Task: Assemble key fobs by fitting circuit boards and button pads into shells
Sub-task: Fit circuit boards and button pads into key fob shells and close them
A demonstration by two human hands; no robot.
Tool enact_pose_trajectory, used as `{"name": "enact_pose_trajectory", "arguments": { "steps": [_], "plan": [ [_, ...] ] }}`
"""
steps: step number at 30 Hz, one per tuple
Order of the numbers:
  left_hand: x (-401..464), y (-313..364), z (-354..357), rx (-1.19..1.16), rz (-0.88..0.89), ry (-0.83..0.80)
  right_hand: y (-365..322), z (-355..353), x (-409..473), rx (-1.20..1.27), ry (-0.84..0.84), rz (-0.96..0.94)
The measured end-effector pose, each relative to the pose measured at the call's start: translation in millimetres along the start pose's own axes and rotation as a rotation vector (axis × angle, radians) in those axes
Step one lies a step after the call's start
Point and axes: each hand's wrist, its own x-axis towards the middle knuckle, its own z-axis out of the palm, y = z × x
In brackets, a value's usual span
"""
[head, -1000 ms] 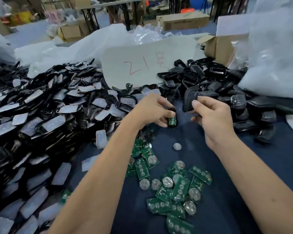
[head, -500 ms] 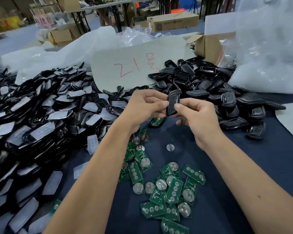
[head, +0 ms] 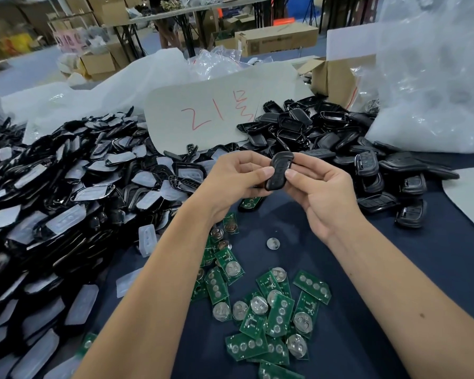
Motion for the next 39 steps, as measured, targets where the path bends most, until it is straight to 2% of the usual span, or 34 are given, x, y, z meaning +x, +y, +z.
{"name": "enact_pose_trajectory", "arguments": {
  "steps": [15, 20, 25, 27, 30, 35, 37, 39],
  "plan": [
    [0.7, 8.4, -0.3, -0.131, -0.094, -0.065, -4.3, 3.7, -2.9, 0.081, -0.025, 0.026],
    [3.5, 15.1, 0.1, 0.065, -0.064, 0.042, 1.8, 5.5, -2.6, 0.027, 0.068, -0.023],
    [6.9, 16.6, 9.7, 0.691, 0.188, 0.131, 10.1, 11.2, -6.3, -0.066, 0.102, -0.030],
    [4.8, 19.4, 15.6, 0.813, 0.262, 0.121, 10.6, 12.0, -6.2, -0.044, 0.121, -0.019],
    [3.0, 20.4, 19.6, 0.863, 0.312, 0.099, 8.3, 10.5, -4.0, 0.048, 0.171, 0.030],
    [0.5, 22.8, 14.1, 0.792, 0.258, -0.019, 8.5, 9.1, -0.5, 0.024, 0.161, 0.051],
    [1.5, 20.4, 7.4, 0.791, 0.170, 0.014, 8.6, 8.2, 0.9, 0.053, 0.161, 0.046],
    [3.8, 15.3, 0.8, 0.903, 0.061, 0.106, 7.6, 7.0, 3.0, 0.088, 0.153, 0.050]
  ]
}}
